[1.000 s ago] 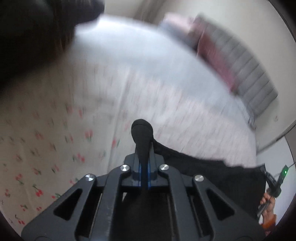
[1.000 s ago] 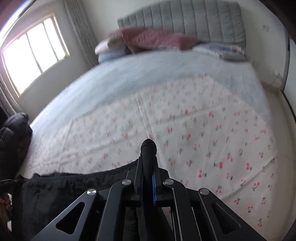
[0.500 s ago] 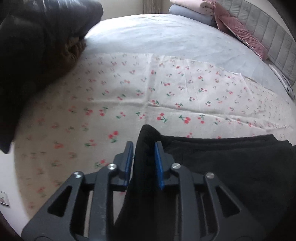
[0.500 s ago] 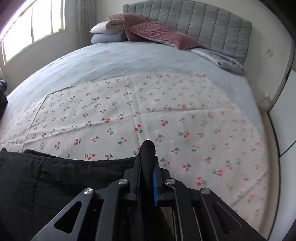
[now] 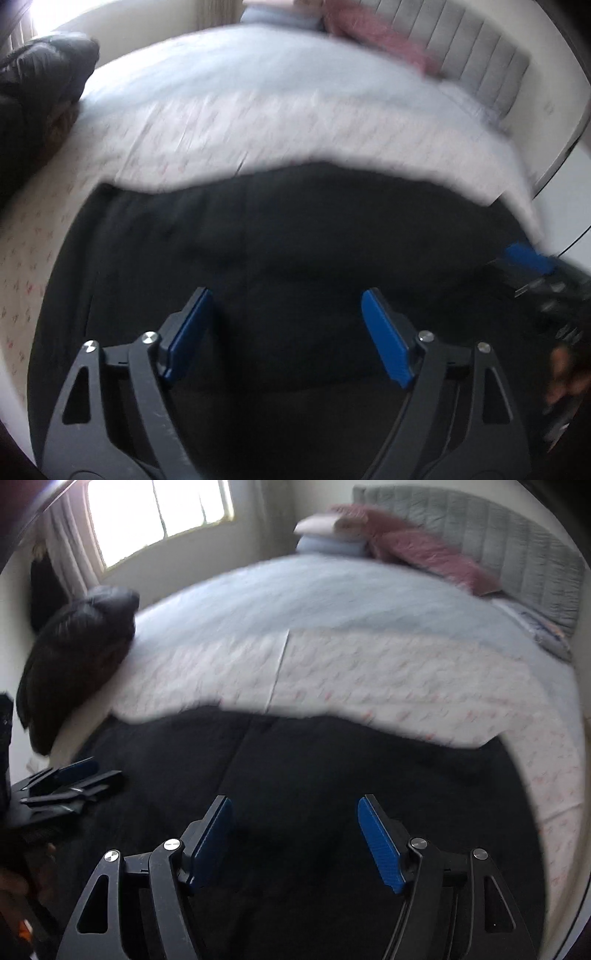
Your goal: Fold large clothes
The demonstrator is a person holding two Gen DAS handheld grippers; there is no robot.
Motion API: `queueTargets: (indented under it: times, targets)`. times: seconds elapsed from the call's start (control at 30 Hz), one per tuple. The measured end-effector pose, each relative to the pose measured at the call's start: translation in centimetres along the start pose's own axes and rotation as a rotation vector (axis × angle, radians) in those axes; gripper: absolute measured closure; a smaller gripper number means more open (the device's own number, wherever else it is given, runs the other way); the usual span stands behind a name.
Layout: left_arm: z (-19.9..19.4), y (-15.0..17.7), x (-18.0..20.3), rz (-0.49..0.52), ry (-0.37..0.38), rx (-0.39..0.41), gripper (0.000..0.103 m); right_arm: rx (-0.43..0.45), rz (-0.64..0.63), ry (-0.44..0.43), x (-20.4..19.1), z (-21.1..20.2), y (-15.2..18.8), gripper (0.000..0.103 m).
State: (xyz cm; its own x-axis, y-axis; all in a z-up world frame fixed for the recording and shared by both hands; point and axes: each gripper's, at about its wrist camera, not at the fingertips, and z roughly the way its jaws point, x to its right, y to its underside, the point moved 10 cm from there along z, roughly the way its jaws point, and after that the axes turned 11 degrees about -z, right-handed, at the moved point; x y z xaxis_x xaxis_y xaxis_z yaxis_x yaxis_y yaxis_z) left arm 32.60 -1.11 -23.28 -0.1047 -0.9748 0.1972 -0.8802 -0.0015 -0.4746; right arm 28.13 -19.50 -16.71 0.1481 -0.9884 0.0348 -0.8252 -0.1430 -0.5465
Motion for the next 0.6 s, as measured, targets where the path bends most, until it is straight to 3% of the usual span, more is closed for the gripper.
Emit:
queueTargets:
  times: [0.07,0.13,0.23,0.33,0.4,0.47,0.53,0.6]
  targets:
    - [-0.2,0.8,-3.4,-0.016,-0.005,0.002,0.02,-0.024,0.053,0.019,2.5,0.3,1.8,0.031]
    - [-1.2,0.8,-6.6,-0.043,-0.008,0.021,0.02,-0.043,0.165,0.069,8.0,-0.2,4.8,0.031]
    - [-3.1,0.7,-13.2,-0.129,-0.077,0.027,0.02,-0.084,0.25,0.23,16.9,-2.5,10.1,0.031]
    - [-5.4,0.9,-18.3,-0.253,-0.172,0.023,0.021,-0.11,0.364,0.293,21.6,-5.6,13.8,0.031]
    - [-7.7,0.9,-17.0,-0.264,-0.112,0.068,0.021,-0.067,0.38,0.276,21.3,-8.2,14.1,0.031]
    - [-9.7,1.3,-13.3,-0.219,-0.039,0.103,0.02,-0.031,0.32,0.224,18.5,-9.6,12.6,0.031]
    - [-10.9,2.3,-9.3,-0.162,0.026,0.107,0.019,-0.003,0.235,0.151,13.6,-10.5,11.0,0.031]
    - [-11.9,4.5,-4.3,-0.1,0.114,0.088,0.009,0.023,0.146,0.06,7.4,-11.0,9.8,0.03]
